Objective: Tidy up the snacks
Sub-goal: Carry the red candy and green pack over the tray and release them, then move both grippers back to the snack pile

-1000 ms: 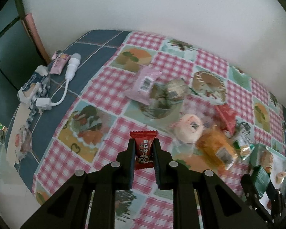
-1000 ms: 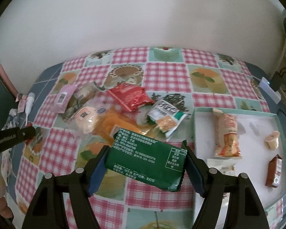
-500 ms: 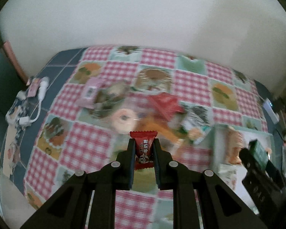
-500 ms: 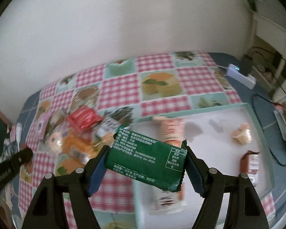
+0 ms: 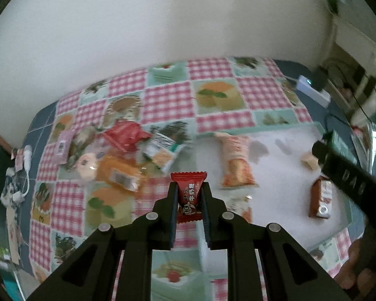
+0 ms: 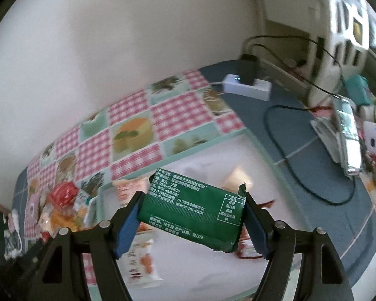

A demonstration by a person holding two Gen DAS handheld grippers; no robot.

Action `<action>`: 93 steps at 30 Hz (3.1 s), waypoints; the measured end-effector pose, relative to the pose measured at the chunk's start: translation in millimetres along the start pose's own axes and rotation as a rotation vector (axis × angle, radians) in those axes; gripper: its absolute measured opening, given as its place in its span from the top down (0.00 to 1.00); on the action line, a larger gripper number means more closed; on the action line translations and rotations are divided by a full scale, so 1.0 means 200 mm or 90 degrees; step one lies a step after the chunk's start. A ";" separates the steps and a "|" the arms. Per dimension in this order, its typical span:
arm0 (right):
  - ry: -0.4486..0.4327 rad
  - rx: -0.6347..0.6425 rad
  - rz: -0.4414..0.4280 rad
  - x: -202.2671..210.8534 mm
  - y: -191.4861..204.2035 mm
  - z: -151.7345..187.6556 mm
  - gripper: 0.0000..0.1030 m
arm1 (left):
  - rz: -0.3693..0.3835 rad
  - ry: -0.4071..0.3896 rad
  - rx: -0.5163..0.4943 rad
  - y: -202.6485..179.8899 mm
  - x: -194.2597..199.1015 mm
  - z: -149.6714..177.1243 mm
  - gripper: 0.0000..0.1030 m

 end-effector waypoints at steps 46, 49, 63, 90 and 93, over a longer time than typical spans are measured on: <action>0.069 0.021 0.012 -0.18 -0.09 0.12 0.24 | -0.011 0.113 -0.057 -0.31 -0.37 0.19 0.72; 0.070 0.022 0.011 -0.19 -0.09 0.12 0.24 | 0.000 0.123 -0.042 -0.30 -0.37 0.19 0.55; 0.078 0.016 -0.007 -0.21 -0.08 0.13 0.08 | -0.039 0.136 0.017 -0.15 -0.40 0.19 0.24; 0.072 0.067 -0.021 -0.20 0.05 0.17 0.00 | -0.103 0.062 0.288 0.64 -0.42 0.12 0.11; 0.065 0.078 -0.026 -0.18 0.10 0.17 0.00 | -0.108 0.045 0.304 0.71 -0.40 0.11 0.11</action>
Point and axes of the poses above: each gripper's, at about its wrist camera, not at the fingertips, and x roughly against the way its jaws point, y to its left, z to its underside, the point moved 10 cm from there along -x, roughly the way its jaws point, and after that the axes turned 2 degrees about y, right-handed, at the moved point
